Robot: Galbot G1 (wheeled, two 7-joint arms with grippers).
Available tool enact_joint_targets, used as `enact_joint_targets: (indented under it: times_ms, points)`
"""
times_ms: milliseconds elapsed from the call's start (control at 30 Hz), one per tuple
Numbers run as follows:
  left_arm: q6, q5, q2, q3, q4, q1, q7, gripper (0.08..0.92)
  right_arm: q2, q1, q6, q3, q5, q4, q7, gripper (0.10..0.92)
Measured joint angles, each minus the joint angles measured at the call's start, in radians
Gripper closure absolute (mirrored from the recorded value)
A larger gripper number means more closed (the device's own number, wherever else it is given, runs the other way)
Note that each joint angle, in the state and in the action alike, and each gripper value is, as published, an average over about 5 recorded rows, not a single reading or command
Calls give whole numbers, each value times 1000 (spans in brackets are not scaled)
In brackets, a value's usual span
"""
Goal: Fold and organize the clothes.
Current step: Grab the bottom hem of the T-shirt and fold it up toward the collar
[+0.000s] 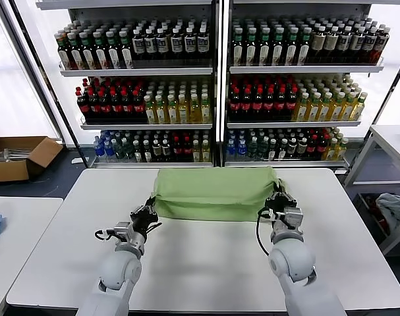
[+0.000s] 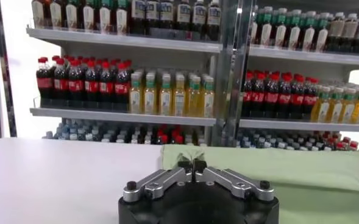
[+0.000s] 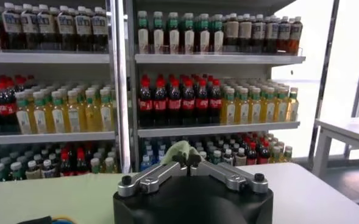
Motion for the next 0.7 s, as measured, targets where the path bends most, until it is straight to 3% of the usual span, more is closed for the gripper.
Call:
enact_joint_targets:
  times_ms: [200, 300, 700]
  points:
    - [4, 3, -1, 14, 78, -60, 2, 915, 9, 62, -29, -16, -2, -81, -20, 910]
    - [10, 9, -3, 19, 111, -83, 3, 884, 17, 86, -48, -20, -4, -122, -26, 853]
    - [43, 31, 3, 21, 170, -121, -12, 548, 94, 158, -88, -13, 44, -264, -1, 507]
